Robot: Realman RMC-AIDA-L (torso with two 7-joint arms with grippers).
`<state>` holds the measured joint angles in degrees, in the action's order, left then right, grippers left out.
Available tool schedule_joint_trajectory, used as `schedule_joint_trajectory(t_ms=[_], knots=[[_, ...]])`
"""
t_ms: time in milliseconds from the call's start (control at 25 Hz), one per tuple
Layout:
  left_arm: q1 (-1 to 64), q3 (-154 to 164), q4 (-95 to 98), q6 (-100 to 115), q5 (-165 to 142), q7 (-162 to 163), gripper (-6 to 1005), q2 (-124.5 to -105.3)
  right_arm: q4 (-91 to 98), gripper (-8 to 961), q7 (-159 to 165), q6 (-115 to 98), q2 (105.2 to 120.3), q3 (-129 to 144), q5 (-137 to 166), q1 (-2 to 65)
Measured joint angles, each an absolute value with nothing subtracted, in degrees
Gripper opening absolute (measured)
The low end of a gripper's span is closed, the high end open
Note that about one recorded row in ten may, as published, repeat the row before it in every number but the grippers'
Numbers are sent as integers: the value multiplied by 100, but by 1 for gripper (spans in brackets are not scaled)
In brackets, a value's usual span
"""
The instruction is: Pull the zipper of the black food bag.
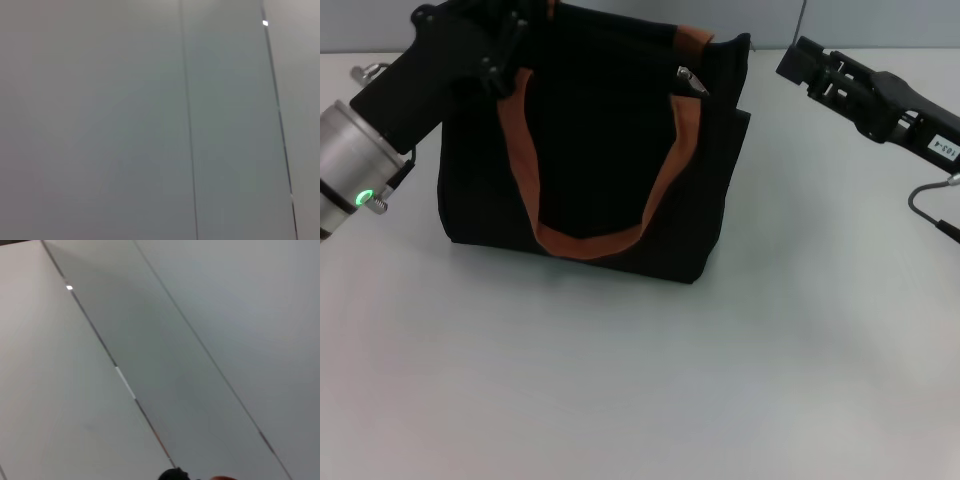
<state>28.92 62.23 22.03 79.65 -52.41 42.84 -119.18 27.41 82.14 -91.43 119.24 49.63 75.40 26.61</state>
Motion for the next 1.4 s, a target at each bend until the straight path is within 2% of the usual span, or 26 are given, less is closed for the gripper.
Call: schedule_joint_trajectory(t_ms=[200, 320, 760, 960, 1000, 1240, 1400], knots=[[2455, 6086, 2238, 8502, -4909, 4283, 285, -11899, 2607, 496, 8188, -9442, 11926, 4925, 7540, 2570], [2174, 5991, 2241, 8988, -4752, 4296, 402, -11878, 2567, 655, 7929, -9570, 11928, 4953, 7547, 2497], [1244, 5630, 2158, 10280, -4768, 4950, 657, -11846, 2226, 648, 6978, -9996, 11926, 4983, 7629, 2366], [947, 5681, 2171, 10580, -5818, 4903, 803, -11750, 2080, 645, 6457, -10054, 11926, 4994, 7716, 2271], [917, 5681, 2213, 10633, -6378, 4892, 834, -11671, 2057, 645, 6279, -10088, 11926, 4999, 7777, 2251], [1043, 5680, 2477, 10777, -8294, 4879, 834, -11520, 2267, 642, 5219, -10101, 11915, 5006, 9401, 2276], [1340, 5626, 2623, 10635, -9359, 4784, 834, -11676, 2052, 640, 4655, -10112, 11959, 5173, 10303, 2608]])
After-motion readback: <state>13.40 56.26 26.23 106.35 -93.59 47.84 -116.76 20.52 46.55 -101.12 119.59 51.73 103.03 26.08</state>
